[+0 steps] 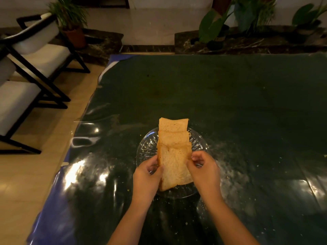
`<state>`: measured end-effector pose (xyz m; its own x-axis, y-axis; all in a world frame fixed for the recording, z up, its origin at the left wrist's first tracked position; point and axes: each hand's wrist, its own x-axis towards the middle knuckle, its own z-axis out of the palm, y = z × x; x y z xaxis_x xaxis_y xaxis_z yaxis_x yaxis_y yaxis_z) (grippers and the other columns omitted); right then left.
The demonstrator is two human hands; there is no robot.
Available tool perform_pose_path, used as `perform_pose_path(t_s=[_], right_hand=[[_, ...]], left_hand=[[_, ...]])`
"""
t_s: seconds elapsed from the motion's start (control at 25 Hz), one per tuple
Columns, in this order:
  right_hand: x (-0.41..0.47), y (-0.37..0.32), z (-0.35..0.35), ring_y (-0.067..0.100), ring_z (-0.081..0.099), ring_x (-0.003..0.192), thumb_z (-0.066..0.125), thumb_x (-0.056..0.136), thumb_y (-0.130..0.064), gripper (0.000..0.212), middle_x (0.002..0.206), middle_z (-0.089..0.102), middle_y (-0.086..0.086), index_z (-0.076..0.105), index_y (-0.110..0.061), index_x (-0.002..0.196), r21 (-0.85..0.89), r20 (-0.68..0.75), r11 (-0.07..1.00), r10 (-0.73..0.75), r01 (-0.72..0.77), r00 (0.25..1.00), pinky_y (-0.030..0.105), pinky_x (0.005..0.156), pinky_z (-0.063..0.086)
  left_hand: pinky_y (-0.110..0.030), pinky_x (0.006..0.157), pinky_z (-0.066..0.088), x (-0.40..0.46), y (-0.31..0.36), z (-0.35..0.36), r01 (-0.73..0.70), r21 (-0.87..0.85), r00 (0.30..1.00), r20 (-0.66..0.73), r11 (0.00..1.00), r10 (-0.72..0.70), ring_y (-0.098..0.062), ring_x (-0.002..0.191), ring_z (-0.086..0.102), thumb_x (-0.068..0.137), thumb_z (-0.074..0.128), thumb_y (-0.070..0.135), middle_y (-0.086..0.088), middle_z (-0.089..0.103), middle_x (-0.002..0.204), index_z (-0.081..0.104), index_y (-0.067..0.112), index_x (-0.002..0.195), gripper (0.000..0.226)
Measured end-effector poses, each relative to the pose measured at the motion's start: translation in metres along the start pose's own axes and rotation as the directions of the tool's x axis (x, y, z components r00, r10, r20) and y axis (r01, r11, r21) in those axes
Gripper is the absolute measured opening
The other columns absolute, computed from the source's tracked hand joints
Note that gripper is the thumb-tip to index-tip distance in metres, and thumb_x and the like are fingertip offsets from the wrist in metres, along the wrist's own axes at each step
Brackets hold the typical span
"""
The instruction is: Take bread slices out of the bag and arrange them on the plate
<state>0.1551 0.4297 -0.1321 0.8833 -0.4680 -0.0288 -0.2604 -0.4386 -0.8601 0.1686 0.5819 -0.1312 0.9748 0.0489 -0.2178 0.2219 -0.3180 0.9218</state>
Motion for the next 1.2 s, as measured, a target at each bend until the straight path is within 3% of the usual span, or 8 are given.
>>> perform_pose_path(t_s=[0.16, 0.4, 0.52, 0.68, 0.76, 0.92, 1.2], right_hand=[[-0.006, 0.005, -0.008, -0.001, 0.058, 0.067, 0.072, 0.073, -0.015, 0.016, 0.072, 0.061, -0.015, 0.062, -0.026, 0.078, 0.046, 0.010, 0.997, 0.069, -0.070, 0.998, 0.013, 0.058, 0.042], [-0.007, 0.018, -0.004, 0.002, 0.060, 0.069, 0.071, 0.074, -0.019, 0.009, 0.071, 0.062, -0.016, 0.068, -0.022, 0.082, 0.043, 0.076, 0.974, 0.217, -0.221, 0.973, 0.022, 0.061, 0.046], [-0.006, 0.022, -0.001, 0.012, 0.064, 0.071, 0.070, 0.075, -0.022, 0.007, 0.070, 0.064, -0.013, 0.065, -0.023, 0.080, -0.041, 0.064, 0.968, 0.250, -0.247, 0.966, 0.032, 0.066, 0.051], [-0.005, 0.027, -0.001, 0.018, 0.063, 0.083, 0.069, 0.075, -0.022, 0.020, 0.092, 0.068, 0.001, 0.065, -0.018, 0.094, -0.158, 0.079, 0.977, 0.161, -0.147, 0.984, 0.033, 0.070, 0.050], [-0.006, 0.029, -0.001, 0.021, 0.061, 0.093, 0.067, 0.076, -0.020, 0.030, 0.105, 0.065, 0.003, 0.063, -0.017, 0.106, -0.200, 0.076, 0.978, 0.082, -0.065, 0.994, 0.035, 0.077, 0.051], [-0.008, 0.028, 0.000, 0.023, 0.066, 0.083, 0.062, 0.080, -0.013, 0.023, 0.091, 0.072, 0.007, 0.067, -0.017, 0.102, -0.166, 0.130, 0.983, 0.103, -0.081, 0.986, 0.033, 0.071, 0.051], [-0.006, 0.025, 0.008, 0.022, 0.067, 0.082, 0.059, 0.082, -0.013, 0.021, 0.092, 0.073, 0.008, 0.068, -0.014, 0.101, -0.147, 0.120, 0.987, 0.089, -0.071, 0.989, 0.032, 0.072, 0.052]], left_hand=[[-0.036, 0.085, 0.054, -0.008, -0.008, 0.002, 0.032, 0.000, 0.998, 0.045, 0.999, -0.032, -0.008, 0.092, 0.064, 0.080, 0.065, 0.007, 0.004, 0.068, 0.106, 0.059, 0.019, 0.119, 0.041], [-0.003, 0.065, 0.043, -0.010, -0.022, -0.002, -0.035, 0.173, 0.999, 0.022, 0.984, 0.032, 0.002, 0.076, 0.060, 0.079, 0.065, 0.009, 0.002, 0.068, 0.094, 0.062, 0.027, 0.116, 0.042], [-0.008, 0.068, 0.045, -0.007, -0.023, -0.001, -0.071, 0.239, 0.997, 0.021, 0.968, 0.068, 0.001, 0.076, 0.058, 0.077, 0.067, 0.008, 0.001, 0.066, 0.093, 0.062, 0.024, 0.116, 0.042], [-0.016, 0.079, 0.044, -0.002, -0.029, -0.001, -0.019, 0.199, 0.997, -0.066, 0.980, 0.033, -0.006, 0.088, 0.059, 0.073, 0.072, 0.005, 0.001, 0.059, 0.107, 0.056, 0.013, 0.122, 0.052], [-0.011, 0.082, 0.045, 0.000, -0.030, 0.000, 0.014, 0.122, 1.000, -0.024, 0.992, -0.011, 0.003, 0.090, 0.060, 0.076, 0.068, 0.001, 0.004, 0.061, 0.111, 0.055, 0.013, 0.124, 0.051], [0.003, 0.068, 0.043, 0.004, -0.031, 0.004, 0.014, 0.060, 0.999, 0.032, 0.998, -0.016, 0.022, 0.073, 0.058, 0.080, 0.060, -0.005, 0.007, 0.065, 0.101, 0.064, 0.011, 0.113, 0.037], [0.006, 0.063, 0.040, 0.014, -0.036, 0.007, 0.012, 0.070, 0.999, -0.035, 0.998, -0.010, 0.025, 0.067, 0.054, 0.081, 0.061, -0.001, 0.012, 0.062, 0.096, 0.064, 0.009, 0.113, 0.034]])
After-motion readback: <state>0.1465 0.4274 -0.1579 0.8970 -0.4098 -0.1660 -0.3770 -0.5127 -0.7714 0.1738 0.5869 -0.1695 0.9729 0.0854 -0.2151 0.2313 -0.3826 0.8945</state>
